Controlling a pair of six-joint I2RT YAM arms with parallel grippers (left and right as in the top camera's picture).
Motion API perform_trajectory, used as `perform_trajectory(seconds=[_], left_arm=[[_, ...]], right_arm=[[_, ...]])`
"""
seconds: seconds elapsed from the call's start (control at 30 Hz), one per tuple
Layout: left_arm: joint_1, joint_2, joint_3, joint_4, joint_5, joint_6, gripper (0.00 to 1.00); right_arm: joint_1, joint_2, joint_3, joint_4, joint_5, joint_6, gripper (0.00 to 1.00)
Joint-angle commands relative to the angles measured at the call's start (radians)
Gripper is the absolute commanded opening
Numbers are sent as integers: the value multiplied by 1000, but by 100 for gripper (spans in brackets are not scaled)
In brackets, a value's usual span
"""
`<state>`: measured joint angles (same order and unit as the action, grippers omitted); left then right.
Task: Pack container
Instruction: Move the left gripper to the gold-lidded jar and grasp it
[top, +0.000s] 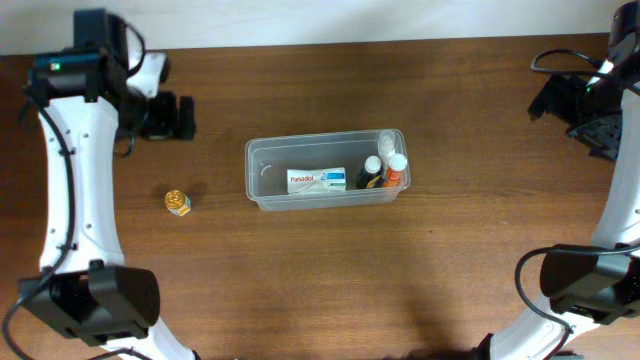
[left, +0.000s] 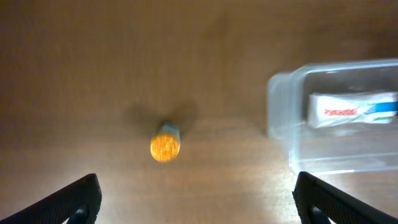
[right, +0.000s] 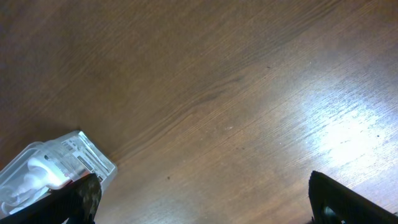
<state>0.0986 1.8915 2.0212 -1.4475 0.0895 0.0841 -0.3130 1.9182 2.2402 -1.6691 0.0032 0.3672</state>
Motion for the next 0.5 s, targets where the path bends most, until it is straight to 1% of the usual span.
perform_trajectory(seconds=[0.0, 0.23, 0.4, 0.47], left_arm=[[7, 10, -117, 25, -8, -71, 99], [7, 10, -372, 208, -8, -92, 99], [8, 10, -446, 302, -12, -103, 99], [10, 10, -457, 320, -56, -135, 99]], right_arm=[[-2, 2, 3, 0, 9, 8, 98], [-2, 2, 3, 0, 9, 8, 98], [-2, 2, 3, 0, 9, 8, 98], [-2, 2, 3, 0, 9, 8, 98]])
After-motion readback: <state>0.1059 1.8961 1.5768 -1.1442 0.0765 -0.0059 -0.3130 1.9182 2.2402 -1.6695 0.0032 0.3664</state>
